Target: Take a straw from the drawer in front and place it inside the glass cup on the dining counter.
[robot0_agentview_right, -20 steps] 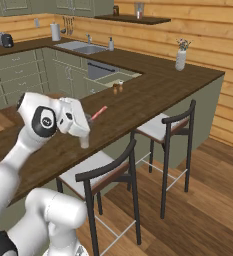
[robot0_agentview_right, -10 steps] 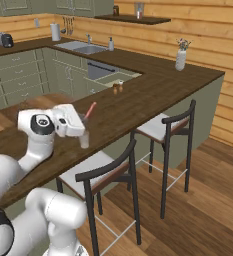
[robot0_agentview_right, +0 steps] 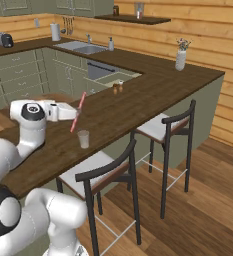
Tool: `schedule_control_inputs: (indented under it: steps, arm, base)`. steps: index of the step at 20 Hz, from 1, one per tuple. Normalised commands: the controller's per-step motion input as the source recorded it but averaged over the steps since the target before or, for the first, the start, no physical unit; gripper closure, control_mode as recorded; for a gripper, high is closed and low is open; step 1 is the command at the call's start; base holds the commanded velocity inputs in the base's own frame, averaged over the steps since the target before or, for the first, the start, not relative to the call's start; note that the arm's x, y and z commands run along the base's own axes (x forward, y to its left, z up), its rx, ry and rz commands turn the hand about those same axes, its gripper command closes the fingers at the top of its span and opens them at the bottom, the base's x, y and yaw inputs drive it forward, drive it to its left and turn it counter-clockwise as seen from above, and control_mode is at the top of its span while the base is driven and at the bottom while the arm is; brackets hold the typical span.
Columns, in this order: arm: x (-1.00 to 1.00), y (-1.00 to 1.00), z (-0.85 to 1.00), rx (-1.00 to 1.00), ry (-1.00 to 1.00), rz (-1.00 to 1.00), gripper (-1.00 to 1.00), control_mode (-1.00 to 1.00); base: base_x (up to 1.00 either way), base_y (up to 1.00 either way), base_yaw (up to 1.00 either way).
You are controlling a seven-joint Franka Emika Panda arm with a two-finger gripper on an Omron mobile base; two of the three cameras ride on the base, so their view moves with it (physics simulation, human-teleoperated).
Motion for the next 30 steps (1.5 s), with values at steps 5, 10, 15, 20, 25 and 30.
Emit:
schedule_control_inputs:
  steps: [5,10,15,20,25,30]
  arm:
    - [0.00,0.24,-0.20,-0.01,-0.10,-0.04,1.00,-1.00]
    - [0.02,0.03,-0.30,-0.03,-0.04,0.00,1.00,-1.00]
    - [0.20,0.00,-0.12,-0.02,0.03,0.03,1.00,-1.00]
    - [0.33,0.00,-0.11,-0.01,0.01,0.03,1.00,-1.00]
    - [0.20,0.06,-0.32,-0.04,0.00,0.01,1.00,-1.00]
    - [0.16,0.19,-0.29,-0.04,0.00,0.00,1.00,-1.00]
  base:
    - [0.00,0.00,0.00]
    - [0.00,0.00,0.00]
    - [0.00,0.00,0.00]
    - [0.00,0.00,0.00]
    - [0.00,0.00,0.00]
    - [0.00,0.00,0.00]
